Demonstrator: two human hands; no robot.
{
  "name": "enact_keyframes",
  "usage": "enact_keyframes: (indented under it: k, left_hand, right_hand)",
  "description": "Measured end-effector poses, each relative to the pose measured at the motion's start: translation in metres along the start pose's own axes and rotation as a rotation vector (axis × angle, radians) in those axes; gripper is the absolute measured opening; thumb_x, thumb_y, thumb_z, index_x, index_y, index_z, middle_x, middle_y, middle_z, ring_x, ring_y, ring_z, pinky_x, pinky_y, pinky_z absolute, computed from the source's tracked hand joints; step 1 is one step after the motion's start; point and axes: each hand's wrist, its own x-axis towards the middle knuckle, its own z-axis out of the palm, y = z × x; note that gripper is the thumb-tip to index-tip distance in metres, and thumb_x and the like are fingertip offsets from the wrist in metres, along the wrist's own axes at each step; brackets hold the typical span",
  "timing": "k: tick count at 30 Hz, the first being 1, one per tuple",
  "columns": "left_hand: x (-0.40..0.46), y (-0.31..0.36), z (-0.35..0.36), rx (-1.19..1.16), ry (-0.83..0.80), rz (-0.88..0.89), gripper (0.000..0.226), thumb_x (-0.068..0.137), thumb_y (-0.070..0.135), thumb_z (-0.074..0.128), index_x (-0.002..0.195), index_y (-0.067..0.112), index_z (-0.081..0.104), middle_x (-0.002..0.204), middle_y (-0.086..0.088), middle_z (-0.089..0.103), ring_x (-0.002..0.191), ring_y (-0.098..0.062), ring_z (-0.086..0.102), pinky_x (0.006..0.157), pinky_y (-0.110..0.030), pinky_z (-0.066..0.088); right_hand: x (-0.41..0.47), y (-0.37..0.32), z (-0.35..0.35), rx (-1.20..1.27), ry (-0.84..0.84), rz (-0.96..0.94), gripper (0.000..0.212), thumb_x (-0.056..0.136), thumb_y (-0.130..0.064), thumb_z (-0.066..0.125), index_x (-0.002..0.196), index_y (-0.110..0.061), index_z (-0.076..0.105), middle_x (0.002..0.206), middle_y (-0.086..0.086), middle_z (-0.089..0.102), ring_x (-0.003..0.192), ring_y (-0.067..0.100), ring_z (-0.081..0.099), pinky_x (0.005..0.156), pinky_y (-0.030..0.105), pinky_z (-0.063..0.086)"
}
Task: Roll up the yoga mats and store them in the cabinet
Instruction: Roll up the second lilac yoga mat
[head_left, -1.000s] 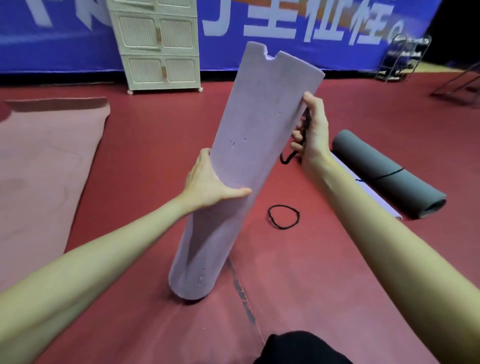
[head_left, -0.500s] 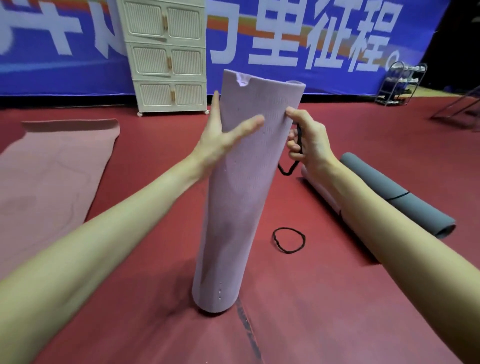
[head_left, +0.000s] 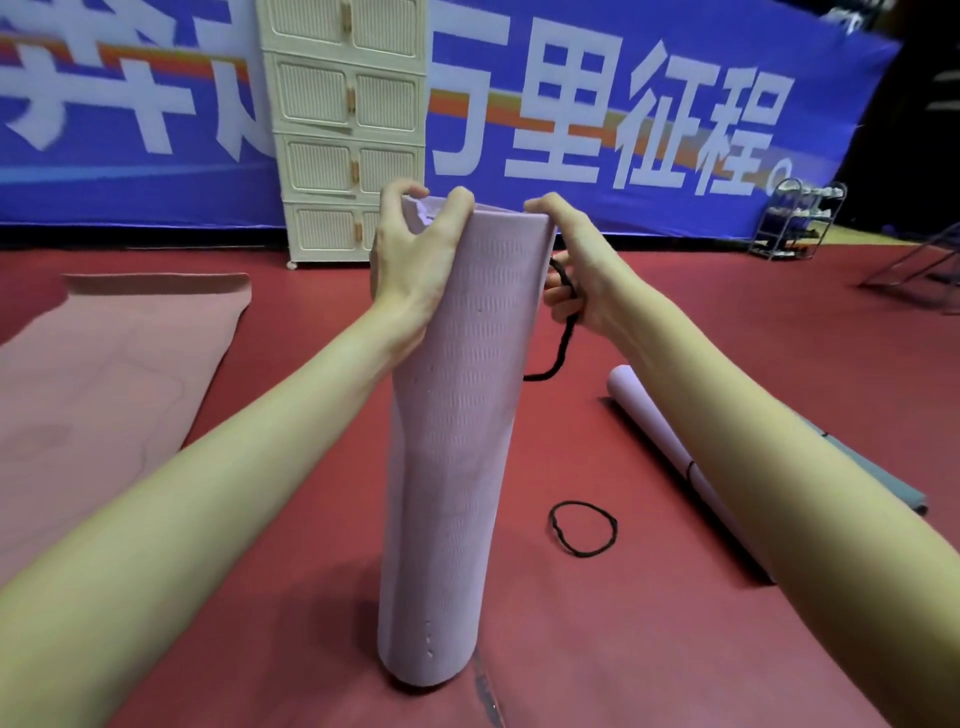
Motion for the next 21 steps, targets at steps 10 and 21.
enact_keyframes:
  k: [10,21]
  left_hand:
    - [0.009,-0.031,-0.019,-0.062,0.033,0.018,0.059,0.063,0.062,0.057,0.109,0.025,0.053,0.089,0.022,0.054,0.077,0.006,0.052,0.072,-0.020,0.039]
    - [0.008,-0.023,-0.031,0.093,0.025,0.195,0.047,0.072,0.047,0.052,0.115,0.028,0.058,0.115,0.008,0.050,0.090,0.012,0.044,0.074,-0.001,0.032]
  right_hand:
    - [0.018,0.027,0.035,0.017,0.004,0.029,0.060,0.061,-0.075,0.060,0.068,-0.022,0.033,0.059,-0.004,0.024,0.047,0.013,0.019,0.042,0.025,0.019]
    - [0.012,0.026,0.036,-0.002,-0.079,0.042,0.059,0.071,-0.074,0.059,0.064,-0.021,0.034,0.059,-0.003,0.026,0.053,0.012,0.018,0.044,0.026,0.016]
